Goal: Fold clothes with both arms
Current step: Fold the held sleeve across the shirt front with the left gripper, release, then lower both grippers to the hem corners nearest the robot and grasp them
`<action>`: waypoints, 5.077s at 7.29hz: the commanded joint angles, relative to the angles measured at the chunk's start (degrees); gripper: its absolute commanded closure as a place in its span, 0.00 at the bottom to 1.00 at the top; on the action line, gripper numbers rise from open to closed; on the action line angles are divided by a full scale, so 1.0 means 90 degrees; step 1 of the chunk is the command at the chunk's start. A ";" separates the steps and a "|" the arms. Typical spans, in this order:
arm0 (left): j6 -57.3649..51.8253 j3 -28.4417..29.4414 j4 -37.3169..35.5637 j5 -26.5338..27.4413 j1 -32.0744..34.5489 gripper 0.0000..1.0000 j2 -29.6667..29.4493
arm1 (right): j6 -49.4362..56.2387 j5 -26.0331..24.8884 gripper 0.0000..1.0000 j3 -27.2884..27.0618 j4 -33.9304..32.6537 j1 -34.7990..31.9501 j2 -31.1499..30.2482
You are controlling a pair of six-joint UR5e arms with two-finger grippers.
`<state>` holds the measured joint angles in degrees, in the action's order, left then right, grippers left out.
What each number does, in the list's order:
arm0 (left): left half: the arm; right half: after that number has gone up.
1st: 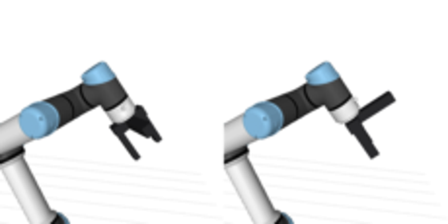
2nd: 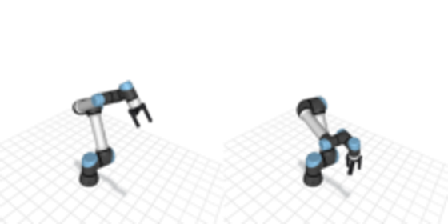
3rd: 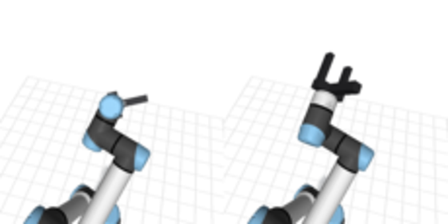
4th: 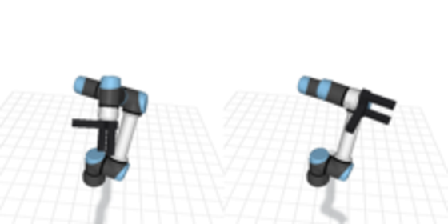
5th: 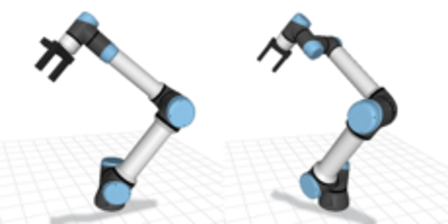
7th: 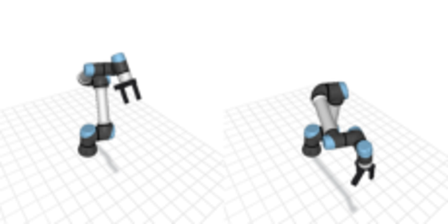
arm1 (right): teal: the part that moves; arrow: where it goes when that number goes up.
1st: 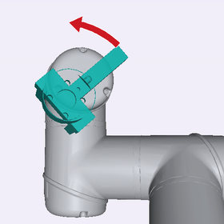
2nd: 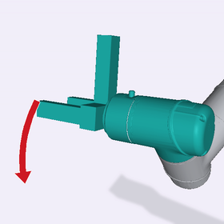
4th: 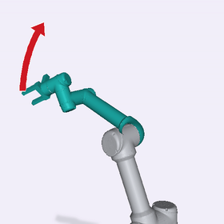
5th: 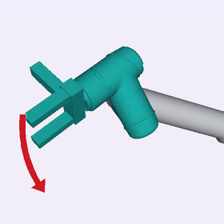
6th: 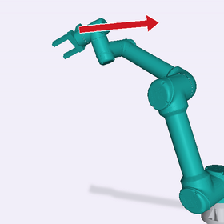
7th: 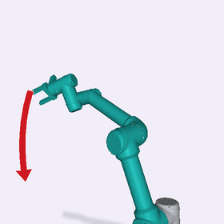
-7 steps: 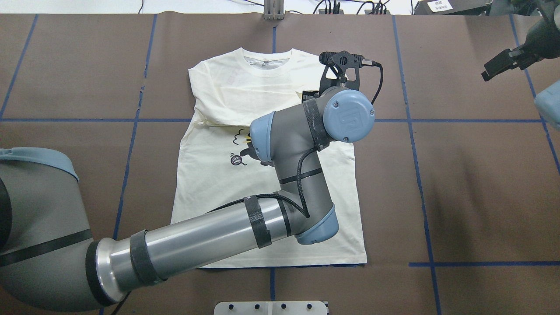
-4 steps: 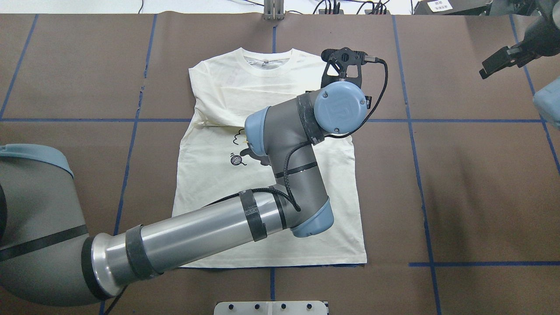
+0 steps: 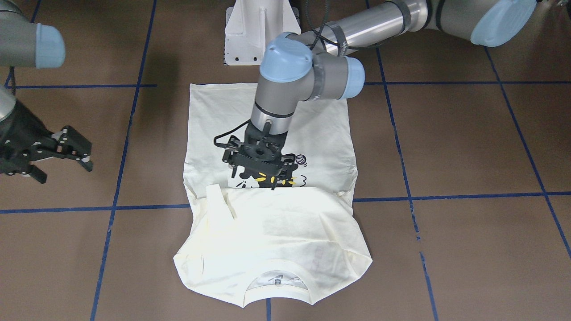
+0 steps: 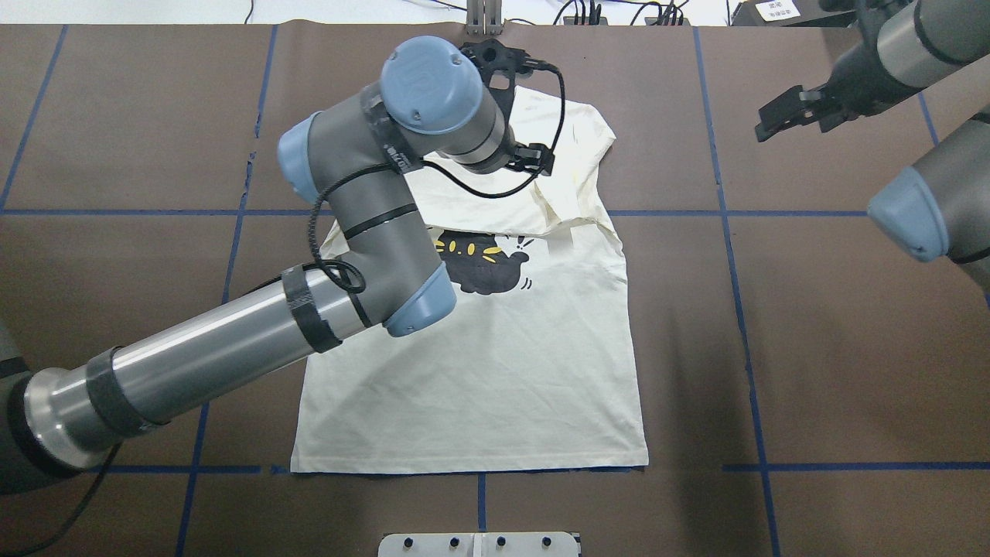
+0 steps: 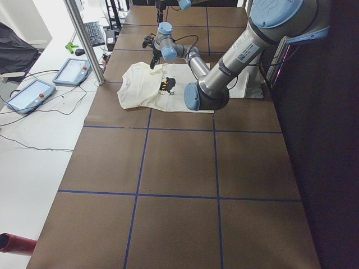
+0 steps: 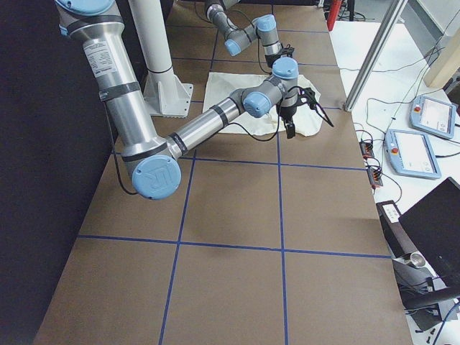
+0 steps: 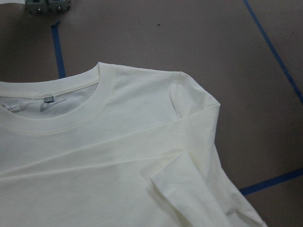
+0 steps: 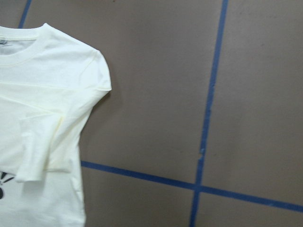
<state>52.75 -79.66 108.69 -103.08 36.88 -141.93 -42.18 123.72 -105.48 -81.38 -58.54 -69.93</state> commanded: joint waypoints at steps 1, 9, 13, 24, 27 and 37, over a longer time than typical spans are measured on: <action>-0.0460 -0.1911 -0.1087 -0.0090 0.0072 0.00 0.1301 | -0.2227 -0.0969 0.00 -0.0961 0.0028 0.1410 -0.0226; 0.3570 -0.4196 -0.0222 0.1284 -0.2523 0.43 0.4695 | -0.6114 -0.4782 0.18 -0.2606 0.1542 0.5703 -0.2679; 0.3660 -0.4186 -0.0280 0.1384 -0.2995 0.43 0.5028 | -0.6123 -0.4792 0.16 -0.2597 0.1542 0.5703 -0.2689; 0.3631 -0.4138 -0.0290 0.1346 -0.3043 0.81 0.5116 | -0.6114 -0.4851 0.15 -0.2577 0.1542 0.5694 -0.2689; 0.3631 -0.4157 -0.0290 0.1355 -0.3043 1.00 0.5116 | -0.6123 -0.4851 0.16 -0.2548 0.1532 0.5723 -0.2689; 0.3611 -0.4606 -0.0309 0.1316 -0.3024 1.00 0.5116 | -0.7188 -0.5368 0.44 -0.1523 0.0106 0.6299 -0.1605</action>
<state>85.21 -121.10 105.91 -91.22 9.67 -96.00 -106.96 75.45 -119.68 -80.45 -1.87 -84.26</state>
